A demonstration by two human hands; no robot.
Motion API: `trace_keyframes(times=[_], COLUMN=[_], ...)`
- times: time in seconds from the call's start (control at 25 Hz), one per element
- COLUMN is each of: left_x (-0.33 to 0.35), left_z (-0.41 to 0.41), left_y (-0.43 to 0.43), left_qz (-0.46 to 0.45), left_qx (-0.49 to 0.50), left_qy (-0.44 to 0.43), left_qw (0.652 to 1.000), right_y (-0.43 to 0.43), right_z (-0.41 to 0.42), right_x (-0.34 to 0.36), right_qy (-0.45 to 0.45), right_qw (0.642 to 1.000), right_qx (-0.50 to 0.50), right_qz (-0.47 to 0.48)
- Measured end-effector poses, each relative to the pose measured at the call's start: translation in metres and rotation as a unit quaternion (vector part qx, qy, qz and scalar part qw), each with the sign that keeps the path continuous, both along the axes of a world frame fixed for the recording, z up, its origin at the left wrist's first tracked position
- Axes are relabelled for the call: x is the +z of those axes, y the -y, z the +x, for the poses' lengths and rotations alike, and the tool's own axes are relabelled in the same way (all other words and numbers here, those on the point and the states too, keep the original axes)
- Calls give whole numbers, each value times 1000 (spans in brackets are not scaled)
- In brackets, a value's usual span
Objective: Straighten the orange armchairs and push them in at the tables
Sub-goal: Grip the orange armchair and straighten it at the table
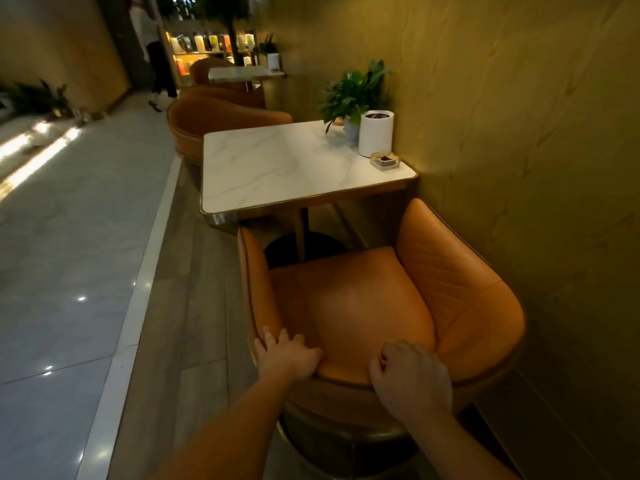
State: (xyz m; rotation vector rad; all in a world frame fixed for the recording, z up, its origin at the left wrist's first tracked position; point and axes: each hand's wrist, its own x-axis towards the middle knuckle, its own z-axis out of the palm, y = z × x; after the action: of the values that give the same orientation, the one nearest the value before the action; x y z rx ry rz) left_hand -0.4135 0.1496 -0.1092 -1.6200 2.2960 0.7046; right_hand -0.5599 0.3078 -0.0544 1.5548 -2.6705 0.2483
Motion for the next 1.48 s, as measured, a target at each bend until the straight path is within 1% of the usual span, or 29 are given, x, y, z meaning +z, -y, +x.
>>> trace_keyframes(times=[0.16, 0.24, 0.32, 0.44, 0.6, 0.8, 1.0, 1.08, 1.2, 1.28, 1.32, 1.48], left_x=[-3, -3, 1, 3, 0, -3, 8, 20, 48, 72, 85, 130], left_z=[-2, -6, -10, -18, -29, -28, -23, -15, 7, 27, 37, 76], left_y=[-1, 3, 8, 20, 26, 25, 15, 4, -12, -11, -4, 35], left_qz=[-7, -12, -18, -5, -10, -24, -77, -78, -102, -120, -130, -152], left_qx=[6, 17, 22, 19, 33, 32, 26, 24, -8, -29, -34, -35], left_qy=[-7, -2, 5, 2, -33, -22, -51, -69, -71, -71, -73, -92], left_qw=[1000, 1000, 1000, 1000, 999, 999, 995, 994, 992, 990, 988, 983], right_y=[2, 10, 14, 28, 37, 46, 49, 51, 49, 48, 50, 85], right_z=[-3, -8, -10, -22, -36, -38, -41, -42, -44, -39, -35, 3], right_x=[-9, -12, -8, 1, 3, -4, -6, -6, -3, 11, 21, 70], right_qy=[-9, -12, -21, -23, -29, -18, -5, 4, 23, 73, 95, 92], right_qw=[999, 999, 999, 999, 999, 999, 999, 998, 991, 985, 983, 987], right_qx=[31, 41, 43, 43, 31, 3, -5, -1, 36, 48, 45, 65], right_qz=[-19, -13, -14, -13, -8, 30, 51, 59, 125, 151, 149, 119])
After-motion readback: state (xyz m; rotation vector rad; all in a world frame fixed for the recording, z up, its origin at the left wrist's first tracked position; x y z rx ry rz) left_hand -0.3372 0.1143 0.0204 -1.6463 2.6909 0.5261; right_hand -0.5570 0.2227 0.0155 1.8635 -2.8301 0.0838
